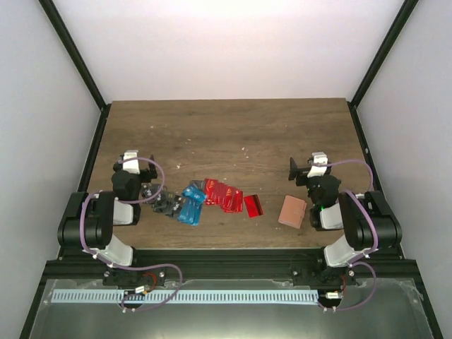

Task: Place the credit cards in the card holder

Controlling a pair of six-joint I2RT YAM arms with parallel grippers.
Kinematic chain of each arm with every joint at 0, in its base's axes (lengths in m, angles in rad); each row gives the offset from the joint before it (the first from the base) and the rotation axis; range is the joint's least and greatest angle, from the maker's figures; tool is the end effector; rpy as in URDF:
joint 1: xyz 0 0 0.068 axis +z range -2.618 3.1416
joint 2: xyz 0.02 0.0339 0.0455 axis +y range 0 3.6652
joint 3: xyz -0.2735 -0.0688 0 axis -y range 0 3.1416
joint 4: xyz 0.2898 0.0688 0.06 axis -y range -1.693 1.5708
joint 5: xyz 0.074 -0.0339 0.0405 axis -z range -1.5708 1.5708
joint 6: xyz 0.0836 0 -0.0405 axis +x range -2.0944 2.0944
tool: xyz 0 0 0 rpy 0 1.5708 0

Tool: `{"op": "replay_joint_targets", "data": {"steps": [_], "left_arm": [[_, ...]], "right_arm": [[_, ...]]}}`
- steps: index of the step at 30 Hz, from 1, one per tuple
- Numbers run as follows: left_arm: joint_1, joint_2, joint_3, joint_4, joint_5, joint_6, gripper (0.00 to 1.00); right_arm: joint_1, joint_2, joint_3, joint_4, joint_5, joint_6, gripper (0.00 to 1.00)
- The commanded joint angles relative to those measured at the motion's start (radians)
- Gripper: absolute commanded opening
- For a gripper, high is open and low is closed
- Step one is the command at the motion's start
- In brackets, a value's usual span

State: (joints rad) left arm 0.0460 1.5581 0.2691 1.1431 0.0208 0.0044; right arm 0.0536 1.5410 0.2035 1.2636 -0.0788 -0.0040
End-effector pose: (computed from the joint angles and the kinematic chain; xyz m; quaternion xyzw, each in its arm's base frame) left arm 0.3104 0.0125 0.1024 -0.0089 0.7567 0.0086 0.6536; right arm 0.2934 0.0223 0.1072 -0.0479 0.7311 0.0457 0.6790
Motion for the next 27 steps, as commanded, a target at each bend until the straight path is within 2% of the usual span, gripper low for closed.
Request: {"op": "replay_joint_targets", "data": {"steps": [1, 16, 22, 24, 27], "left_arm": [[0.002, 0.002, 0.008, 0.042, 0.011, 0.002, 1.00], [0.002, -0.001, 0.008, 0.043, 0.007, 0.000, 1.00], [-0.005, -0.080, 0.077, -0.151, -0.093, -0.025, 1.00], [-0.006, -0.101, 0.086, -0.182, -0.105, -0.027, 1.00], [-0.009, -0.222, 0.107, -0.309, -0.106, -0.054, 1.00]], "right_arm": [[-0.015, 0.002, 0.026, 0.016, 0.020, 0.005, 1.00], [-0.024, -0.003, 0.031, -0.004, 0.014, 0.012, 1.00], [-0.002, -0.101, -0.005, -0.011, 0.085, 0.008, 1.00], [0.030, -0.183, -0.006, -0.086, 0.182, -0.005, 1.00], [0.108, -0.330, 0.097, -0.362, 0.318, -0.032, 1.00]]}}
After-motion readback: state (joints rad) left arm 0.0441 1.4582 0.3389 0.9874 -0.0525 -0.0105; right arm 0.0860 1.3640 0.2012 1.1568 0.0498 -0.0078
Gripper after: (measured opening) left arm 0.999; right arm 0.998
